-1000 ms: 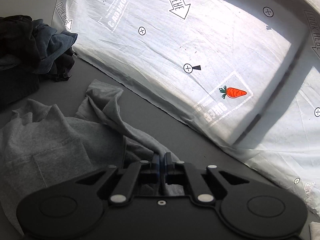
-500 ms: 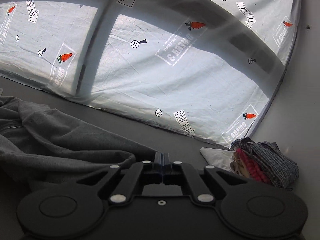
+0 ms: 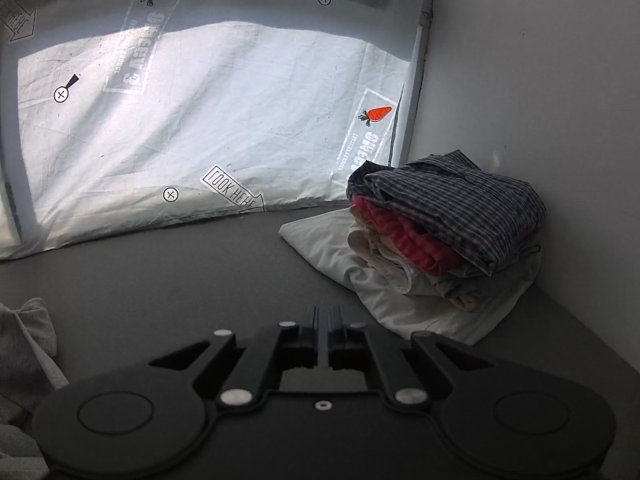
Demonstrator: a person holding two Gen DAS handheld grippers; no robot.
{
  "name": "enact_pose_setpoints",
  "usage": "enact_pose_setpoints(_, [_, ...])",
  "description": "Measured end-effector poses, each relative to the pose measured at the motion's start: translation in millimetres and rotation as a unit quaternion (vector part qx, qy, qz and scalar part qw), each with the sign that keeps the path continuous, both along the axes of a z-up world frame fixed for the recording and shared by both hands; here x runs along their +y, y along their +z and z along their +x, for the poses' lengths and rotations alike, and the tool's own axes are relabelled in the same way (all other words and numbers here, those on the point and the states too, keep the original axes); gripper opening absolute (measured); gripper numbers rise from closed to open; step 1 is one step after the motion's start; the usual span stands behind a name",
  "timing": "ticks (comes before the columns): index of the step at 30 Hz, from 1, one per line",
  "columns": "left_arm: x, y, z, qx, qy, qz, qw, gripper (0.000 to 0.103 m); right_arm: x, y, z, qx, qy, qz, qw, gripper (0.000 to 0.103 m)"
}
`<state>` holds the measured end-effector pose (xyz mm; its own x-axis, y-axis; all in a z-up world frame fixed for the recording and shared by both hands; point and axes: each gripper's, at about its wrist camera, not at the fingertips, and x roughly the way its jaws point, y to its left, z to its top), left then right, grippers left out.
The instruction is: Fold clothes
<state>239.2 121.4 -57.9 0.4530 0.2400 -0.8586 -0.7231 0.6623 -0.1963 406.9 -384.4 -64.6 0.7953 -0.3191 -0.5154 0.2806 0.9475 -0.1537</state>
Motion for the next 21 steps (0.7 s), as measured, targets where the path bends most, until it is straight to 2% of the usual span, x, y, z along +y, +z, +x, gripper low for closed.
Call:
enact_pose_setpoints(2, [11,-3,6,0.008,-0.006,0.012,0.9999,0.077,21,-9,4,0.020,0.029,0.005,0.999,0.023])
enact_pose_setpoints(8, [45,-14,23,0.020,-0.053,0.055,0.9969,0.082,84,-37,15,0.082,0.116,0.020,0.990,0.048])
enact_pose_setpoints(12, [68,-24,40,0.009,-0.083,0.061,0.9946,0.087,124,-56,23,0.122,0.170,0.029,0.977,0.058])
enact_pose_setpoints(14, [78,-30,50,0.000,-0.097,0.063,0.9933,0.088,126,-62,32,0.138,0.159,0.023,0.977,0.066])
enact_pose_setpoints(16, [84,-32,58,-0.036,-0.119,0.061,0.9904,0.088,129,-67,40,0.152,0.152,0.014,0.977,0.067])
enact_pose_setpoints(20, [85,-32,83,-0.087,-0.190,0.069,0.9756,0.093,132,-74,52,0.170,0.143,0.001,0.975,0.069])
enact_pose_setpoints(21, [82,-33,91,-0.084,-0.210,0.081,0.9707,0.096,133,-75,54,0.173,0.143,-0.001,0.975,0.070])
